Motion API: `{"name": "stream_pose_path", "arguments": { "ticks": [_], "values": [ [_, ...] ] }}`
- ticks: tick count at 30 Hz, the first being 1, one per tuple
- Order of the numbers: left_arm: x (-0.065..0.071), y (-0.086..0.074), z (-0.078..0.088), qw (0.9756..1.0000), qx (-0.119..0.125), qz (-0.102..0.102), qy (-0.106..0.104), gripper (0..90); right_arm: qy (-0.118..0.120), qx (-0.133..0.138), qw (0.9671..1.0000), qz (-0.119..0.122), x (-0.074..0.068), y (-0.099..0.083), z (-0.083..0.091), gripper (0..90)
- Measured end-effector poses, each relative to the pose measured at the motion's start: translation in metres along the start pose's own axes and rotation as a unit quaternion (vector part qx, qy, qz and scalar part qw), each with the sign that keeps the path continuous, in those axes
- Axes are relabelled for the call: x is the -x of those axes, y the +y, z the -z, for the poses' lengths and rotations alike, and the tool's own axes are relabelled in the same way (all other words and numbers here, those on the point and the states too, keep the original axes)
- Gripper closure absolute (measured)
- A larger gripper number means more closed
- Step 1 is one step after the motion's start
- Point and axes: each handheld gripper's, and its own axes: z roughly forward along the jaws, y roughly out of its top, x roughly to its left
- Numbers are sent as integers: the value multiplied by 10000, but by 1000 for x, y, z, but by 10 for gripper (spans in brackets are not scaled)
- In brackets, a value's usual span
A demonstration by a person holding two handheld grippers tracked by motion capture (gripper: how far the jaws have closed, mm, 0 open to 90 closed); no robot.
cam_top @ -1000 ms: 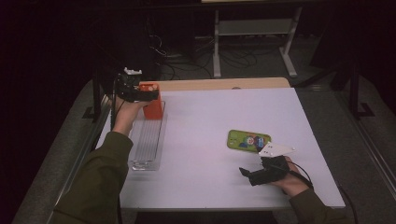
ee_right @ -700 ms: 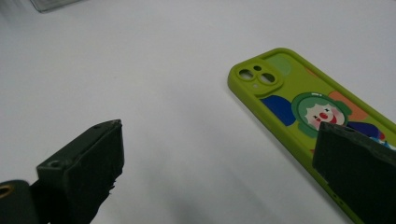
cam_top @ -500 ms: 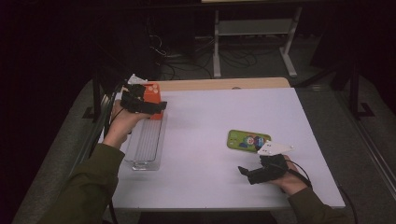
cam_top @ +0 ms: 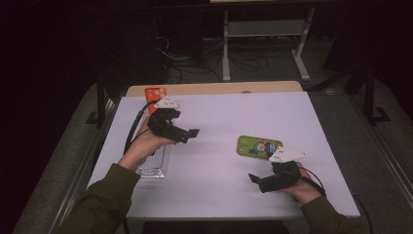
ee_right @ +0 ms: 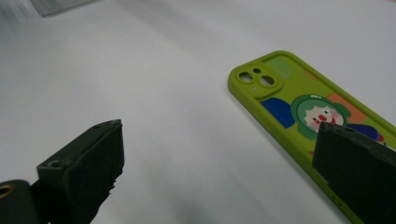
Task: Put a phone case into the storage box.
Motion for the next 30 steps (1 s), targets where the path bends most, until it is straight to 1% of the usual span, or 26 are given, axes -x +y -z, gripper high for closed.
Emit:
{"name": "stream_pose_path", "arguments": {
  "ticks": [1,2,3,4,5,6,7,8,10,11,12,14,16,17,18,20,21,22,23,24,25,26,28,29,30],
  "values": [
    [4,-2,-2,10000,2,-54,-67,0,6,-14,10000,33,0,0,0,17],
    [7,-4,-4,9999,40,-78,-120,0,15,-1,10000,-2,0,0,0,17],
    [10,-6,-6,9998,25,-100,-166,0,53,14,10000,-25,0,0,0,17],
    [13,-7,-7,9996,-4,-154,-216,0,44,30,10000,45,0,0,0,17],
    [13,-7,-7,9996,-4,-154,-216,0,44,30,10000,45,0,0,0,17],
    [16,-10,-9,9996,10,-171,-245,0,57,-32,10000,51,0,0,0,17],
    [18,-12,-11,9994,16,-223,-271,0,57,-32,10000,51,0,0,0,17],
    [21,-13,-12,9993,15,-215,-313,0,62,-47,10000,50,0,0,0,17],
    [24,-17,-14,9987,-35,-317,-391,0,64,-17,10000,49,0,0,1,17],
    [27,-19,-16,9985,-9,-318,-456,0,62,-19,10000,25,0,0,2,17],
    [29,-21,-18,9981,-25,-374,-485,0,42,-8,10000,38,1,0,2,17],
    [34,-26,-22,9979,-67,-340,-550,0,35,-27,10000,24,2,1,5,17],
    [37,-31,-25,9975,-42,-337,-618,0,39,-1,10000,40,3,1,6,17],
    [39,-34,-27,9974,-70,-285,-660,0,56,-2,10000,22,3,2,7,17],
    [42,-39,-32,9966,-190,-348,-723,0,68,-52,10000,37,4,4,8,17],
    [46,-45,-37,9959,-219,-360,-806,0,101,-92,9999,53,4,5,9,17],
    [46,-45,-37,9959,-219,-360,-806,0,125,-111,9998,50,5,6,8,17],
    [47,-48,-39,9955,-241,-387,-836,0,178,-171,9997,50,5,7,8,17],
    [49,-50,-40,9950,-285,-419,-865,0,178,-171,9997,50,5,7,8,17],
    [51,-53,-42,9943,-331,-506,-880,0,265,-288,9992,20,5,8,6,20],
    [51,-53,-42,9943,-331,-506,-880,0,265,-288,9992,20,5,8,6,20],
    [52,-54,-42,9941,-332,-523,-889,0,263,-377,9989,28,5,9,6,22],
    [53,-57,-43,9941,-330,-508,-902,0,230,-369,9990,48,7,11,6,60],
    [52,-57,-43,9938,-358,-548,-893,0,267,-441,9987,-54,10,13,6,61],
    [52,-57,-43,9938,-358,-548,-893,0,267,-441,9987,-54,10,13,6,61]
  ]
}}
